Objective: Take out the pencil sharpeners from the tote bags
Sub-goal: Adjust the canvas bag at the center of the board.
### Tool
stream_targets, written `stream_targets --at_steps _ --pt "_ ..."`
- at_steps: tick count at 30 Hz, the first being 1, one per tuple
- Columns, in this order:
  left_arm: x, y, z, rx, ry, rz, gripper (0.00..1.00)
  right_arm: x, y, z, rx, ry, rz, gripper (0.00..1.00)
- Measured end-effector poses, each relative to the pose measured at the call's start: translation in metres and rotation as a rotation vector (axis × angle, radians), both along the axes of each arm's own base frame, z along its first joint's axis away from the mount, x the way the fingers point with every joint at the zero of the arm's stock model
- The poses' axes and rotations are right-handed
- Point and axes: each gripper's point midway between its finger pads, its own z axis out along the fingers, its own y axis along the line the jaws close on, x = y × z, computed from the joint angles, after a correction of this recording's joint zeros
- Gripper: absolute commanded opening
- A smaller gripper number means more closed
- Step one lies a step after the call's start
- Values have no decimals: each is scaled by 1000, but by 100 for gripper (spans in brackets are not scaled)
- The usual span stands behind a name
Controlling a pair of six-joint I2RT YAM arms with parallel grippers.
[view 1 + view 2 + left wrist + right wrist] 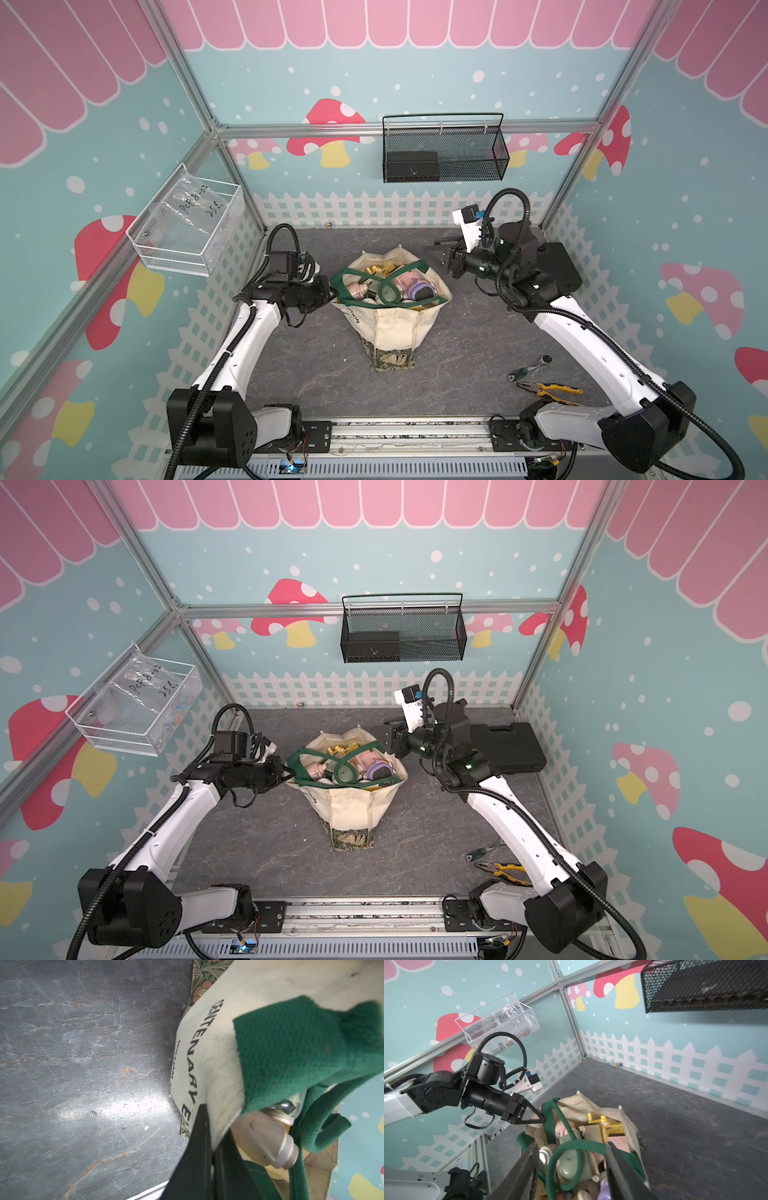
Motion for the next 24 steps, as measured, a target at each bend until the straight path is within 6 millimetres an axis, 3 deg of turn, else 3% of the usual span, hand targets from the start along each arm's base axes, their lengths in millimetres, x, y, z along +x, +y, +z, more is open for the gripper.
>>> stream_targets --at_steps 4,8,24 --pt "-1 -1 0 -3 -9 -2 0 12 29 -50 -50 168 -2 52" --pt "-2 -1 1 -3 -16 -3 0 18 40 -96 -109 301 -41 53" --pt "-5 -1 2 -3 -30 -3 0 19 77 -143 -88 459 -39 58"
